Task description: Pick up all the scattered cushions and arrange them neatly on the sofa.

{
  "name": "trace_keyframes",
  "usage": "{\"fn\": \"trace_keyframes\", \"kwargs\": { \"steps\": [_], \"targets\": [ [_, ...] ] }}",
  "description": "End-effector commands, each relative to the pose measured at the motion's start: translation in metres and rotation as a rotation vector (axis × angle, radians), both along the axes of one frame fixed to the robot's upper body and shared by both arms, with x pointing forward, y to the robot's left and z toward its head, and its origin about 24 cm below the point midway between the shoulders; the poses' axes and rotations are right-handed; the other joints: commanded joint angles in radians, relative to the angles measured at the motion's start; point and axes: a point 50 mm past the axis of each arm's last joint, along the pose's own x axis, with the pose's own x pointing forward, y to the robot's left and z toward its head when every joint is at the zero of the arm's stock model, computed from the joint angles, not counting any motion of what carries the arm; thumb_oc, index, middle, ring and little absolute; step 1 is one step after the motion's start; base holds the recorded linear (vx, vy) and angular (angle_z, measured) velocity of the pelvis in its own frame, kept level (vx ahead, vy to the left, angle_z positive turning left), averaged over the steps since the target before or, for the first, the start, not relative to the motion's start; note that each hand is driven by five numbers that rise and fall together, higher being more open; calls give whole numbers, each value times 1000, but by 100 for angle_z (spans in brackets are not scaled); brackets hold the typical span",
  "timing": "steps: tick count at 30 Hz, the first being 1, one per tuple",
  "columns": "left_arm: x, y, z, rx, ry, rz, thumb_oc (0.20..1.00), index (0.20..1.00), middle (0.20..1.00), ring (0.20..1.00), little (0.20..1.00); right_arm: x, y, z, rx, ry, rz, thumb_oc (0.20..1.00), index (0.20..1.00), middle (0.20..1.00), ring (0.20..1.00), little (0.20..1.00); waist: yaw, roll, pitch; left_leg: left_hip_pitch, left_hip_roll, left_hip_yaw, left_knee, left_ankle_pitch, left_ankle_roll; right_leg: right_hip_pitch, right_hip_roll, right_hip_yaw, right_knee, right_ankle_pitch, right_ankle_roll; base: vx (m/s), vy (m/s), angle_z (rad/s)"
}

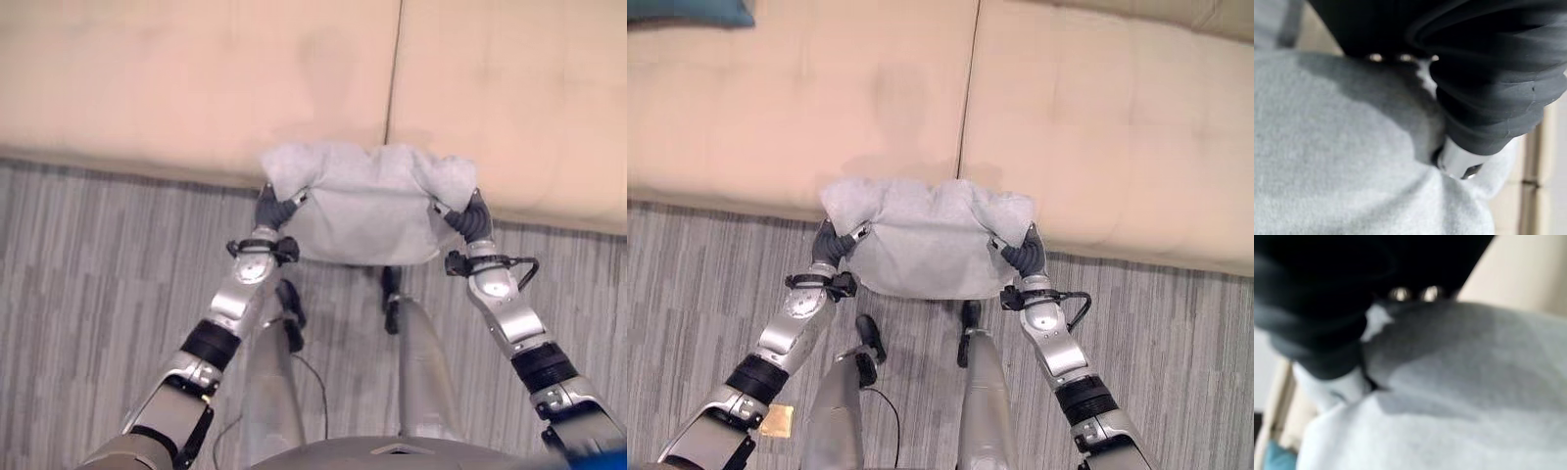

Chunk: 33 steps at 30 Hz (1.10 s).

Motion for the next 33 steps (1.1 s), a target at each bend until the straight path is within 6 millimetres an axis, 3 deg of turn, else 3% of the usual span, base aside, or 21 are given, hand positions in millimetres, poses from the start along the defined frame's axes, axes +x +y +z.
{"fn": "trace_keyframes", "kwargs": {
  "steps": [1,7,9,12,13,14,19,20,21,22,24,25,26,27,28,31,33],
  "targets": [
    [-7,-34,33,-108,-211,-179,200,200,200,200,200,-7,20,32,8,-189,158,200,200,200,200,200,-20,10,-109,129,11,-34,-172,74,-33,177,-14,6,-151,23,75,253,145,3],
    [-24,-21,3,-83,-108,-170,200,200,200,200,200,-18,11,20,-2,-135,155,200,200,200,200,200,-15,-12,-141,290,-15,-6,-204,46,-27,366,-29,-4,-269,67,102,187,111,-6],
    [-34,-11,-14,-72,-43,-148,200,200,200,200,200,-23,7,15,-11,-113,151,200,200,200,200,200,-11,-25,-158,360,-35,15,-203,1,-14,439,-38,3,-305,96,122,209,180,-5],
    [-40,-7,-24,-62,-7,-143,200,200,200,200,200,-26,6,12,-15,-100,151,200,200,200,200,200,-8,-34,-172,394,-52,31,-214,-15,-2,461,-49,15,-323,131,137,120,135,-18],
    [-45,-3,-31,-46,21,-139,200,200,200,200,200,-28,5,11,-22,-93,153,200,200,200,200,200,-9,-41,-176,421,-69,46,-219,-32,10,469,-62,33,-319,191,156,83,151,-18],
    [-47,-2,-33,-42,28,-137,200,200,200,200,200,-29,6,10,-21,-89,156,200,200,200,200,200,-11,-41,-179,428,-78,50,-230,-30,18,464,-63,42,-314,206,159,116,202,-16],
    [-49,1,-35,-22,35,-145,200,200,200,200,200,-31,7,7,-25,-76,177,200,200,200,200,200,-10,-35,-182,477,-104,62,-267,-40,41,451,-49,74,-248,212,163,81,117,-21],
    [-49,-2,-37,-30,48,-147,200,200,200,200,200,-33,6,5,-31,-65,176,200,200,200,200,200,-27,-26,-180,499,-108,54,-289,-37,44,442,2,102,-227,162,149,54,48,-11],
    [-49,-2,-37,-30,48,-147,200,200,200,200,200,-33,6,5,-31,-65,176,200,200,200,200,200,-27,-26,-181,498,-108,55,-292,-33,44,439,2,102,-229,165,148,126,110,-9],
    [-48,-2,-37,-45,46,-135,200,200,200,200,200,-34,5,3,-36,-58,172,200,200,200,200,200,-43,-17,-180,516,-115,47,-309,-31,45,432,85,168,-234,89,137,56,57,5],
    [-47,-3,-37,-42,43,-138,200,200,200,200,200,-34,4,4,-39,-63,175,200,200,200,200,200,-45,-16,-185,516,-121,52,-317,-24,45,429,113,172,-251,80,127,82,34,9],
    [-45,-6,-36,-40,39,-142,200,200,200,200,200,-36,3,3,-38,-55,175,200,200,200,200,200,-59,-18,-193,538,-130,50,-330,-26,45,427,176,198,-284,61,104,139,-13,4],
    [-44,-6,-34,-42,30,-141,200,200,200,200,200,-36,3,2,-44,-51,179,200,200,200,200,200,-61,-21,-196,553,-138,53,-333,-31,45,425,198,190,-295,61,92,124,-28,3],
    [-44,-6,-34,-42,30,-140,200,200,200,200,200,-36,3,2,-44,-51,179,200,200,200,200,200,-61,-20,-194,556,-137,53,-334,-32,45,428,199,190,-295,61,92,118,-66,-11],
    [-42,-7,-31,-46,15,-142,200,200,200,200,200,-38,0,1,-44,-47,171,200,200,200,200,200,-58,-27,-202,569,-143,56,-327,-37,40,439,203,138,-299,55,83,120,-111,-13],
    [-42,-13,-33,-51,23,-166,200,200,200,200,200,-42,-6,-2,-54,-36,155,200,200,200,200,200,-67,-43,-211,565,-147,42,-291,-51,30,484,216,156,-322,43,66,98,-115,11],
    [-42,-18,-34,-87,29,-172,200,200,200,200,200,-47,-15,-3,-69,-25,128,200,200,200,200,200,-84,-53,-222,551,-117,73,-195,-51,-1,518,217,134,-351,40,44,116,-195,48]
  ]
}}
